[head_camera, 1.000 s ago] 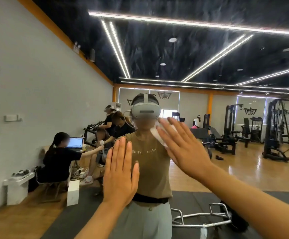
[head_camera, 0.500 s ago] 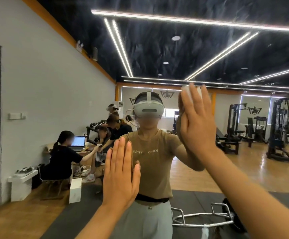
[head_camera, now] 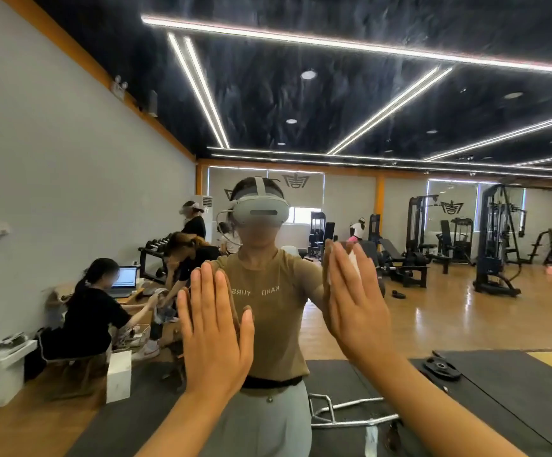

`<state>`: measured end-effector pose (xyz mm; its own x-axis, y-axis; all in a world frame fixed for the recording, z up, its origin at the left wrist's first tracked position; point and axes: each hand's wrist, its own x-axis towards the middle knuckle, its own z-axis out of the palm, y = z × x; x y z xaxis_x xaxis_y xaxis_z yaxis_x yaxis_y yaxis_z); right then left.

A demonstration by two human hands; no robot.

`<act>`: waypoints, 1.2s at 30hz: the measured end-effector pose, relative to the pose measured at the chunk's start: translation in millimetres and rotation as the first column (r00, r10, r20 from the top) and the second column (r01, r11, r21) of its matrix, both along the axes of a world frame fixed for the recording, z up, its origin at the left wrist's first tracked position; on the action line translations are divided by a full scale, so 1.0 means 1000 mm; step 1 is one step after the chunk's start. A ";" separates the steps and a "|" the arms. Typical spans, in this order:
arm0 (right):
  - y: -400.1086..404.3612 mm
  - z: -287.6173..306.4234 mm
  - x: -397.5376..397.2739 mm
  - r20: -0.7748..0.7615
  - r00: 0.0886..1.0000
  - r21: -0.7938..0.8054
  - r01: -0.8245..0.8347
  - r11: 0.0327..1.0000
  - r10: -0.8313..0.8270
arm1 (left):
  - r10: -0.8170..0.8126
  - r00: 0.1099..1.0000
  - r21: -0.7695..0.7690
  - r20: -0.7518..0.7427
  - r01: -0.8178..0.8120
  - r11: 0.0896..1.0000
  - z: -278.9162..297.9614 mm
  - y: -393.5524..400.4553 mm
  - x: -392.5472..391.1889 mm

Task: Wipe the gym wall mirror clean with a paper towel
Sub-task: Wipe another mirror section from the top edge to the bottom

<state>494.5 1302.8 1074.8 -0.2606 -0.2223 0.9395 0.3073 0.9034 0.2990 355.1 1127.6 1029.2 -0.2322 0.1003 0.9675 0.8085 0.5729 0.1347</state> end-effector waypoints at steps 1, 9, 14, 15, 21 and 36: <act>-0.001 0.019 -0.002 -0.030 1.000 -0.014 -0.003 1.000 0.002 | 0.004 1.000 -0.002 -0.004 -0.004 1.000 0.000 0.000 0.000; -0.007 0.166 -0.003 -0.333 0.934 -0.298 -0.235 0.925 0.129 | 0.013 0.997 -0.015 -0.078 -0.014 1.000 -0.001 -0.001 -0.006; -0.004 0.142 0.002 -0.333 0.939 -0.322 -0.203 0.925 0.090 | 0.000 0.997 -0.010 -0.077 -0.001 1.000 -0.001 -0.001 -0.005; -0.003 0.125 0.004 -0.293 0.954 -0.303 -0.153 0.941 0.060 | -0.001 0.997 -0.009 -0.075 0.001 1.000 -0.001 -0.001 -0.005; 0.007 -0.011 0.021 -0.072 0.996 -0.180 -0.068 0.981 0.056 | -0.041 0.999 0.001 -0.028 0.041 0.999 -0.001 -0.001 -0.001; 0.029 -0.057 0.043 0.179 0.983 -0.014 -0.047 0.999 0.049 | -0.146 0.989 -0.171 0.013 0.146 0.974 -0.063 -0.013 0.027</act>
